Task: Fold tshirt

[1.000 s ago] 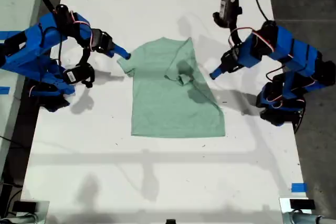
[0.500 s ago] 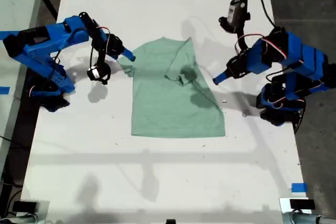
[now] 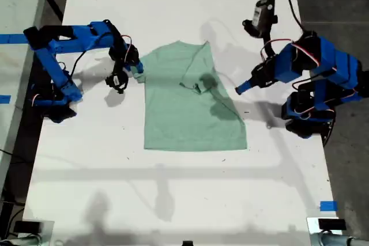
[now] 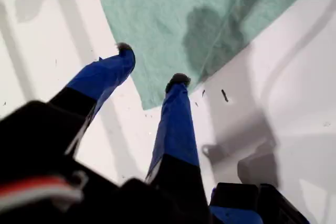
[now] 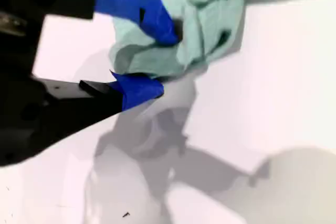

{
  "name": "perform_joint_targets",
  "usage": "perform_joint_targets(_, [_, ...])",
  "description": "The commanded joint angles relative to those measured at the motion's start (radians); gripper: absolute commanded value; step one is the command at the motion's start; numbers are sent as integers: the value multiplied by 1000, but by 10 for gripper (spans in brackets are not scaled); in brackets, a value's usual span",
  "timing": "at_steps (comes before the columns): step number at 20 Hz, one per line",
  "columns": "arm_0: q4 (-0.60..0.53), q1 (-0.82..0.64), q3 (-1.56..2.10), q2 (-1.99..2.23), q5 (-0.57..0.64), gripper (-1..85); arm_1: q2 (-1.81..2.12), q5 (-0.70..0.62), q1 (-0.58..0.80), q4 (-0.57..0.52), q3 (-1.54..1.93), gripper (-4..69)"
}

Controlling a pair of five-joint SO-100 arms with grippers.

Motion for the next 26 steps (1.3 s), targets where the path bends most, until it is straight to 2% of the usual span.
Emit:
perform_joint_targets(1, [26,-25,-34,43,5,1,43,5,0,-40,6,171])
perform_joint_targets(8, [141,-5,-32,393,-32,1,69,6,9,-55,49,174])
perform_joint_targets(10, [164,61,-123,397,-52,0,71,11,9,-58,57,174])
perform_joint_targets(14, [213,210,-486,123,-80,0,77,21,9,-60,71,172])
perform_joint_targets(18, [344,322,-1088,-299,-84,0,104,41,5,-77,112,172])
perform_joint_targets(25, [124,371,-1137,-428,-71,4,126,55,3,-87,149,172])
perform_joint_targets(26, [120,371,-1137,-436,-66,118,126,55,3,-87,149,174])
